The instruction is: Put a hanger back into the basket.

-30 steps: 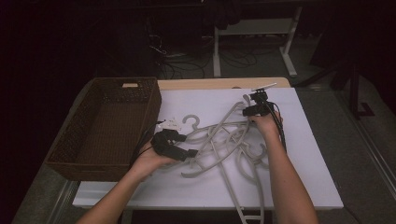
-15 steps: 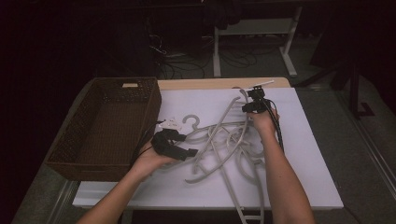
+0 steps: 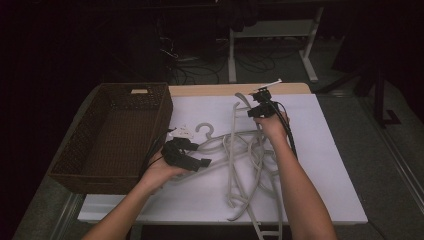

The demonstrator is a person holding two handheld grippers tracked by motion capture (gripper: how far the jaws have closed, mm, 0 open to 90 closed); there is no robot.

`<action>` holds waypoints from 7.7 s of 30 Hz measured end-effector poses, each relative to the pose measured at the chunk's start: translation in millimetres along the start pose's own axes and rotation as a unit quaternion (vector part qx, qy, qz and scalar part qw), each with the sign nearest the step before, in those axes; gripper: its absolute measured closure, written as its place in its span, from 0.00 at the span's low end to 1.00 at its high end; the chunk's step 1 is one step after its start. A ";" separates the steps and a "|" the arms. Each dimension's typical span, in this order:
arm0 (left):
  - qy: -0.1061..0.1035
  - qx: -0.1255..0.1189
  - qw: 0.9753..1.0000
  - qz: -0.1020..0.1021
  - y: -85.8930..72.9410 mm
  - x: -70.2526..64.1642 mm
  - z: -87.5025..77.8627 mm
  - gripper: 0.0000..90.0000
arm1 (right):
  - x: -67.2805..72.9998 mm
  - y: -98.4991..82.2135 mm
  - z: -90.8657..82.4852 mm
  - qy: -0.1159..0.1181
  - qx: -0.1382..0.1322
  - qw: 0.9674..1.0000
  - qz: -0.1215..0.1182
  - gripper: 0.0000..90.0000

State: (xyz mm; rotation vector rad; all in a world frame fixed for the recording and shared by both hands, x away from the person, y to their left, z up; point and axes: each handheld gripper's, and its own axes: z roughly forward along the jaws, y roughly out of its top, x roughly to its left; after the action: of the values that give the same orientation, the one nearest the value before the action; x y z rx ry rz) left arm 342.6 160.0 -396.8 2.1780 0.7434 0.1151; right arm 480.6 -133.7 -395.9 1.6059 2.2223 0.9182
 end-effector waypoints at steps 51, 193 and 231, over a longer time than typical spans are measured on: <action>0.002 0.020 1.000 0.000 -8.0 -0.6 10.1 0.22 | 61.4 -120.8 -83.5 0.092 0.001 0.988 -0.126 0.56; 0.048 0.060 0.993 0.090 58.3 -2.6 -55.5 0.91 | -11.7 -74.9 -144.3 0.197 -0.053 0.961 -0.187 0.22; 0.234 -0.014 0.971 -0.051 -15.1 144.4 -256.2 0.91 | -26.3 -160.0 -119.5 0.074 -0.088 0.988 -0.106 0.13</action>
State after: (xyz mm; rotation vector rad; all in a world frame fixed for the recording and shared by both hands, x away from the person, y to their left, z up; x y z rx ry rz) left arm 372.6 419.4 -260.5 2.1004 1.1061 0.5974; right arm 303.9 -229.9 -406.8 1.2349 2.2792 1.1668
